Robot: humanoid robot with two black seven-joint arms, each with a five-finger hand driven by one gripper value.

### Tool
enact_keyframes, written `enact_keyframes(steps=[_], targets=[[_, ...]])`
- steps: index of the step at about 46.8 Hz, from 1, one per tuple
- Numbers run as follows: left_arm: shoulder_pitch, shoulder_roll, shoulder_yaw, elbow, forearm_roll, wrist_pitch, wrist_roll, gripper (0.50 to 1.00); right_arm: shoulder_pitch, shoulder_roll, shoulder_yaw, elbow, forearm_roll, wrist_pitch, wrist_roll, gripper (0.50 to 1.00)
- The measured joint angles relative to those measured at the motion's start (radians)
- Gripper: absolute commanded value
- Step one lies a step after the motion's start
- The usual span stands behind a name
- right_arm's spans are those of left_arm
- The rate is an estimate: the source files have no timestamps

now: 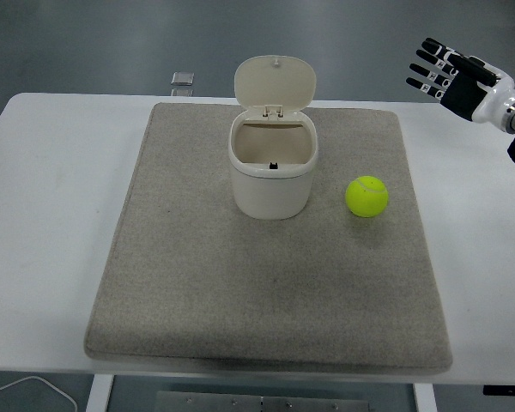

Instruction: Pick up the tennis ball and place it in the box.

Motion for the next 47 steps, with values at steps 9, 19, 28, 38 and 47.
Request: enact_keyframes(steps=[9,19,28,38,47], targets=[[0.006,0.000,0.005,-0.001,0.002,0.003,0.000,0.992,0.002,0.000,0.001,0.000,0.000,0.000,0.000,0.928],[-0.005,0.000,0.002,0.012,0.001,0.011,0.000,0.992,-0.003,0.009,0.001,0.000,0.000,0.001,0.000,0.928],[-0.008,0.000,-0.001,0.011,0.000,0.013,0.000,0.992,-0.002,0.011,0.002,0.001,0.001,0.001,0.000,0.928],[-0.007,0.000,0.002,0.010,0.000,0.013,0.000,0.992,-0.002,0.010,0.002,0.000,0.001,0.000,0.001,0.928],[-0.007,0.000,0.000,0.010,0.001,0.013,0.000,0.992,-0.007,0.012,-0.010,0.000,-0.009,0.000,0.002,0.928]])
